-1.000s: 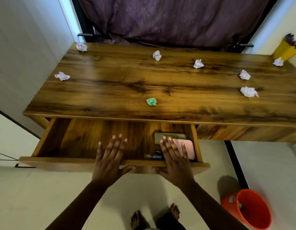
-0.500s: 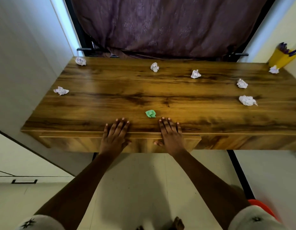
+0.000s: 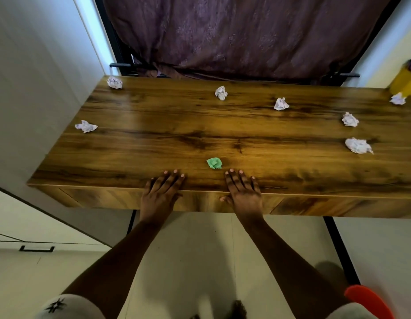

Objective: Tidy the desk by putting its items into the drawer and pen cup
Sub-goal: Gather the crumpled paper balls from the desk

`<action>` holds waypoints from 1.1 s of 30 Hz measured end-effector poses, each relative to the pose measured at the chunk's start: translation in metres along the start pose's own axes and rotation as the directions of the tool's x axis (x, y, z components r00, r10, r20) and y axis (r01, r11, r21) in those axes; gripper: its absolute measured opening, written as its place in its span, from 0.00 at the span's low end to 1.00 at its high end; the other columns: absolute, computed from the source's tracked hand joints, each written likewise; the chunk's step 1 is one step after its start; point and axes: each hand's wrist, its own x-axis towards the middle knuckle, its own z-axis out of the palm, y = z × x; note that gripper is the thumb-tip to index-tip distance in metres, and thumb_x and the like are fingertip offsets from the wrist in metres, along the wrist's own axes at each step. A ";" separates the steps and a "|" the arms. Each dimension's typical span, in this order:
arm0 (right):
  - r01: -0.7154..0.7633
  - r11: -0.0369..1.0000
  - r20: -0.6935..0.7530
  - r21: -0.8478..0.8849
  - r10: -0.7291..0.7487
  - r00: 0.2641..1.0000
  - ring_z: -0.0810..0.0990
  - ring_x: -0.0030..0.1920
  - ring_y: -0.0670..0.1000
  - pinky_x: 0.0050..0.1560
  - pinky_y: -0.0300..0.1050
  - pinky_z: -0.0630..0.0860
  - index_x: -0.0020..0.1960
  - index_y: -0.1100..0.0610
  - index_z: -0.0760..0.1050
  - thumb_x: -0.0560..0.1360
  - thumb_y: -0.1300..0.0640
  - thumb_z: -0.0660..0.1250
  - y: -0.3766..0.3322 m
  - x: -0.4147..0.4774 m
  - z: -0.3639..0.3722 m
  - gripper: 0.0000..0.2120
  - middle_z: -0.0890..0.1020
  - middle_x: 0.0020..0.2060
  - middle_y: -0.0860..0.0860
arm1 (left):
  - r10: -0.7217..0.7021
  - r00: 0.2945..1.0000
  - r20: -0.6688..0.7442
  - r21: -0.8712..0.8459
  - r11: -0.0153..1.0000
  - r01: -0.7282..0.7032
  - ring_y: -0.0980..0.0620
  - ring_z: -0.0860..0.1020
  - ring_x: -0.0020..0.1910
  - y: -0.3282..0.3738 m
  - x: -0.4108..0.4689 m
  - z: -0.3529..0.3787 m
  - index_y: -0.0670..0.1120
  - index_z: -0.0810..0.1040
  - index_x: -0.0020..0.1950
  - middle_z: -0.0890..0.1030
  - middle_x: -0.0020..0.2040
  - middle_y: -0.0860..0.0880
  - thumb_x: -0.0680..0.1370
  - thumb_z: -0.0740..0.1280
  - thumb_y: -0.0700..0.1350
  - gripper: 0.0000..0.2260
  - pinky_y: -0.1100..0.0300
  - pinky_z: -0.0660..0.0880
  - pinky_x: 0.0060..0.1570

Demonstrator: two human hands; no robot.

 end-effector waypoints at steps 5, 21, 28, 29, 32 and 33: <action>0.004 0.999 -0.002 0.042 -0.004 1.000 0.76 0.64 0.55 0.60 0.59 0.73 0.66 0.55 0.73 0.61 0.37 0.75 0.001 0.000 -0.003 0.39 0.77 0.64 0.52 | 0.015 1.000 -0.004 0.021 1.000 -0.015 0.49 0.67 0.70 -0.002 0.001 -0.001 0.53 0.64 0.73 0.70 0.71 0.51 0.76 0.60 0.55 0.25 0.46 0.67 0.62; 0.118 0.781 0.219 0.613 -0.312 0.924 0.70 0.66 0.55 0.64 0.48 0.66 0.67 0.54 0.70 0.78 0.49 0.61 -0.161 0.159 -0.057 0.20 0.74 0.65 0.52 | -0.653 0.741 0.158 0.029 0.753 0.658 0.44 0.67 0.69 -0.146 0.003 -0.083 0.53 0.70 0.70 0.67 0.73 0.49 0.79 0.56 0.59 0.21 0.46 0.60 0.71; 0.126 0.704 0.291 0.699 -0.440 0.849 0.73 0.62 0.57 0.58 0.49 0.73 0.73 0.50 0.61 0.75 0.57 0.63 -0.294 0.285 -0.036 0.27 0.66 0.69 0.53 | -0.663 0.704 0.254 0.021 0.732 0.681 0.46 0.58 0.75 -0.204 0.005 -0.076 0.55 0.58 0.76 0.59 0.77 0.49 0.76 0.48 0.69 0.32 0.46 0.62 0.70; 0.133 0.693 0.277 0.709 -0.446 0.851 0.73 0.63 0.57 0.58 0.50 0.74 0.73 0.49 0.61 0.75 0.57 0.63 -0.309 0.295 -0.033 0.28 0.66 0.69 0.53 | -0.655 0.713 0.252 0.030 0.741 0.671 0.45 0.59 0.74 -0.207 0.004 -0.077 0.55 0.59 0.76 0.60 0.76 0.49 0.73 0.44 0.72 0.35 0.46 0.62 0.70; 0.187 0.668 0.192 0.720 -0.451 0.872 0.74 0.59 0.58 0.56 0.51 0.75 0.68 0.49 0.68 0.75 0.58 0.63 -0.333 0.312 -0.018 0.22 0.71 0.63 0.55 | -0.641 0.721 0.264 0.032 0.752 0.658 0.44 0.61 0.72 -0.218 0.008 -0.084 0.54 0.61 0.75 0.62 0.75 0.48 0.69 0.38 0.73 0.41 0.48 0.63 0.68; 0.194 0.658 0.159 0.728 -0.437 0.885 0.75 0.57 0.58 0.54 0.50 0.75 0.65 0.49 0.71 0.75 0.58 0.63 -0.336 0.316 -0.012 0.18 0.73 0.59 0.55 | -0.653 0.705 0.278 -0.013 0.731 0.682 0.44 0.61 0.72 -0.226 0.013 -0.085 0.53 0.62 0.74 0.62 0.74 0.47 0.72 0.42 0.71 0.37 0.49 0.63 0.68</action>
